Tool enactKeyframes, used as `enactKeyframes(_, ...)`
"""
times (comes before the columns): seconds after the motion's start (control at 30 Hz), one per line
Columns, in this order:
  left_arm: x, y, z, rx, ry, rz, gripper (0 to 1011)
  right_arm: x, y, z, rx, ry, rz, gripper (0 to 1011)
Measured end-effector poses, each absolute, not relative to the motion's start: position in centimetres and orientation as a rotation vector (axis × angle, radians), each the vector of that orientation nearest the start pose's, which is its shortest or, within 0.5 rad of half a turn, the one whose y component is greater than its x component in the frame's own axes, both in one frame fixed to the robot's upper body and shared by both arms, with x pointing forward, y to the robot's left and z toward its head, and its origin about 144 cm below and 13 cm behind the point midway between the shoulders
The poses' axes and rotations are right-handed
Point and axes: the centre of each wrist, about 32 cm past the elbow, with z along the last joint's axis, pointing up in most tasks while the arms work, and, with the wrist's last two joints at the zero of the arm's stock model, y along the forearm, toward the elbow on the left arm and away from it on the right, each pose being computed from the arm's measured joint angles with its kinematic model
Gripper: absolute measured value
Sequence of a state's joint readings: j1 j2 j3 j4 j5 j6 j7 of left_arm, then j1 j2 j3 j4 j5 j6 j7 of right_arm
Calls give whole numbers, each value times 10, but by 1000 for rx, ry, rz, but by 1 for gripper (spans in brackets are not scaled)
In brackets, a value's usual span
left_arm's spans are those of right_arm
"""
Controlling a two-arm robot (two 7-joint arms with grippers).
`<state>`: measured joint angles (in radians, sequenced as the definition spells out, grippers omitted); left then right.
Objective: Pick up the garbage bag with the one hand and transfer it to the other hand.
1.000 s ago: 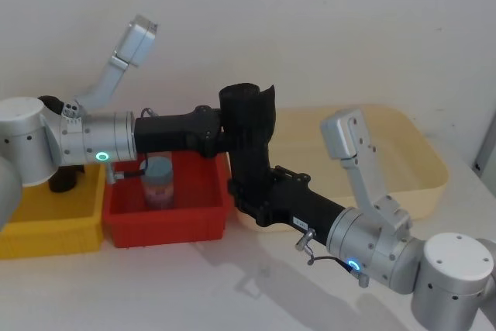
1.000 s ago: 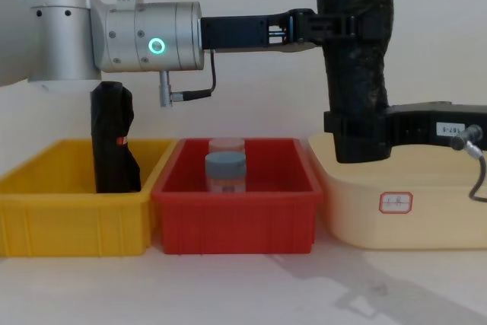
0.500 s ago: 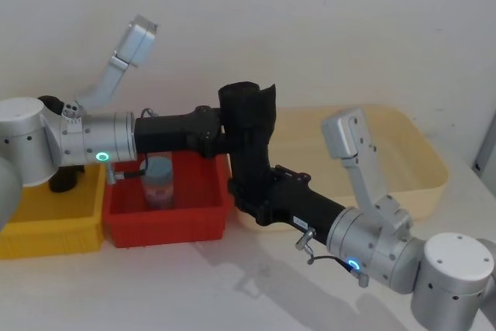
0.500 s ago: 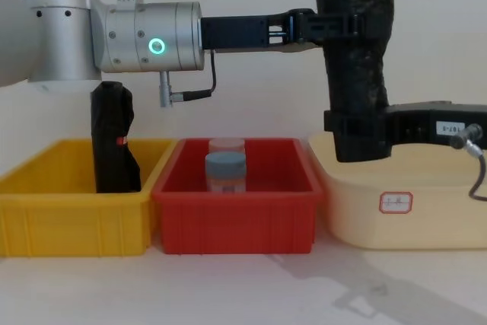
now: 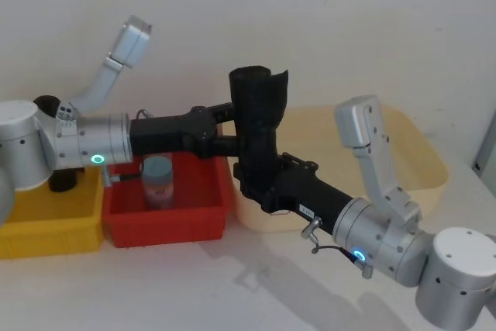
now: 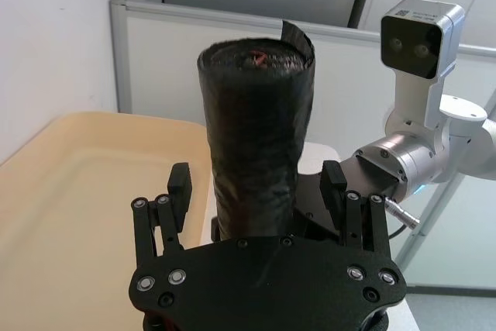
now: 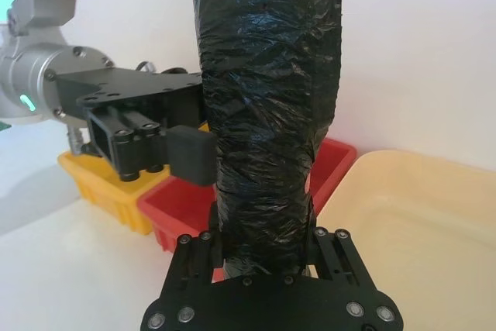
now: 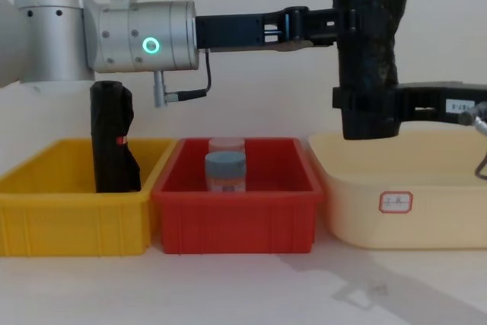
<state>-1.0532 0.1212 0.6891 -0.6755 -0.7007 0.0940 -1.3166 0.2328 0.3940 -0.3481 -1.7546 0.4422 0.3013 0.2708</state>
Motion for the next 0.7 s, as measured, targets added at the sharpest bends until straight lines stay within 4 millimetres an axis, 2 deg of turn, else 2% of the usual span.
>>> enactKeyframes(0.37, 674, 181, 1301, -67, 83, 36, 1001, 495, -221, 1254, -51, 0, -910, 536)
enactKeyframes(0.7, 648, 203, 1304, -121, 38, 169, 1001, 508, -222, 1252, -94, -39, -912, 536)
